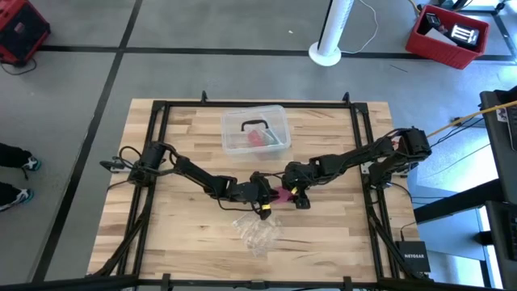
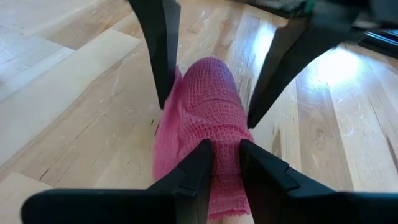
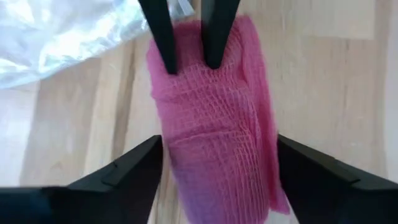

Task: Roll bandage
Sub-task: Roll the pink bandage

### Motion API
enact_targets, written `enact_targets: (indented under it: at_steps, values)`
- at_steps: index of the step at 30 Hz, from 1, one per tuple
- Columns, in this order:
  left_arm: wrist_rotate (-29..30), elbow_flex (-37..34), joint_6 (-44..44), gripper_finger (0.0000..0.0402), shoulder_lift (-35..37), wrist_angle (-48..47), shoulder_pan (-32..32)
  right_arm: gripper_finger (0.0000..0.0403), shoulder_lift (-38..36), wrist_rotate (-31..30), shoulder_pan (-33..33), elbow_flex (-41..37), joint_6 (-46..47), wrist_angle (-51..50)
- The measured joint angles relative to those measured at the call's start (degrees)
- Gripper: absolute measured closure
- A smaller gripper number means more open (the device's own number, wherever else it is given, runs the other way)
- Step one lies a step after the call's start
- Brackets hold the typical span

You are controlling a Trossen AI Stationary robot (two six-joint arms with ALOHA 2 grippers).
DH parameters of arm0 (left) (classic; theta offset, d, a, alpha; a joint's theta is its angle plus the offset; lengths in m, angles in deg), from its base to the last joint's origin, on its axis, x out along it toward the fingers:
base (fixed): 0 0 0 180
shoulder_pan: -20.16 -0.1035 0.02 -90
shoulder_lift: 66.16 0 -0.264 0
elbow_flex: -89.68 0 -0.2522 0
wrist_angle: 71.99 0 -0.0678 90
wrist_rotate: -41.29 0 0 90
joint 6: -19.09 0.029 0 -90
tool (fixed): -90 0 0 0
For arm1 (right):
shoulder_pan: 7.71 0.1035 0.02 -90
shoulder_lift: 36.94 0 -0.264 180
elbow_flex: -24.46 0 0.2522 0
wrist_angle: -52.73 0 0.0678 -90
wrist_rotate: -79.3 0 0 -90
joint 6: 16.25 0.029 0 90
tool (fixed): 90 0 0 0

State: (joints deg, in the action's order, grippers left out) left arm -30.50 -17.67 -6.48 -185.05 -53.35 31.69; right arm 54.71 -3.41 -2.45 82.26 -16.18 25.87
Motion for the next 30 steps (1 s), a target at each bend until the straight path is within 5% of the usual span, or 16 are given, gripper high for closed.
enact_targets:
  at_steps: [9,21,30]
  values:
    - [0.0,0.0,0.3,0.0327,0.0,0.0,0.0,0.0050,-1.7,0.5,0.0,3.7,-0.5,-0.4]
    - [0.1,0.0,0.9,0.0327,0.0,-0.1,0.0,0.0076,7.6,2.3,0.0,1.6,-2.0,4.1]
    - [0.1,0.0,1.0,0.0327,0.0,0.0,0.0,0.0099,7.8,2.3,-0.1,1.6,-1.9,4.5]
